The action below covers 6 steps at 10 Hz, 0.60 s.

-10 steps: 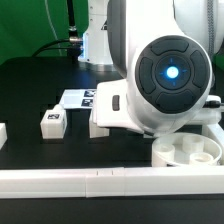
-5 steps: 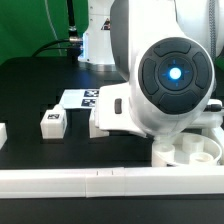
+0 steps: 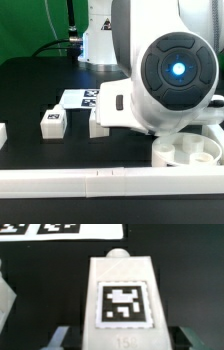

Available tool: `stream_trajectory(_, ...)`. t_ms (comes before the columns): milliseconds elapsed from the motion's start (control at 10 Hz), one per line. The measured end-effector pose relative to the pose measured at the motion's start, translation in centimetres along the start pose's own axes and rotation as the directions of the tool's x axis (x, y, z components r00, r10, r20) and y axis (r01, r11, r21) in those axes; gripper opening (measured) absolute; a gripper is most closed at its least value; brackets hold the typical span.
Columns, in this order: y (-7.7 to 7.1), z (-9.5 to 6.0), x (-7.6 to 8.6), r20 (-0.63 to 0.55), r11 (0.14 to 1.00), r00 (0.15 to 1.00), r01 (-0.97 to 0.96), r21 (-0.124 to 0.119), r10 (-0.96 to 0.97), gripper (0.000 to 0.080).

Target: Assemble stool

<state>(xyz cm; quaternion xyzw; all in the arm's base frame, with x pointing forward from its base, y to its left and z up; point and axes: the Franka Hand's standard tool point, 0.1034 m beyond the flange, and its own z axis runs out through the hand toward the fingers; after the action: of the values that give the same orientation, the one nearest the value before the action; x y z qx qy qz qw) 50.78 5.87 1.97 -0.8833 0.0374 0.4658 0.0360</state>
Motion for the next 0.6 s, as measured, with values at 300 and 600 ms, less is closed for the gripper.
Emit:
stream_trajectory(300,-0.4,-2.9,-3.2,0.047,1.000,0.999,0.013,-0.009,-0.013,0.0335)
stream_trajectory(600,-0.5,-3.8,-3.1,0.019,1.000,1.000,0.017,-0.007,-0.017,0.0337)
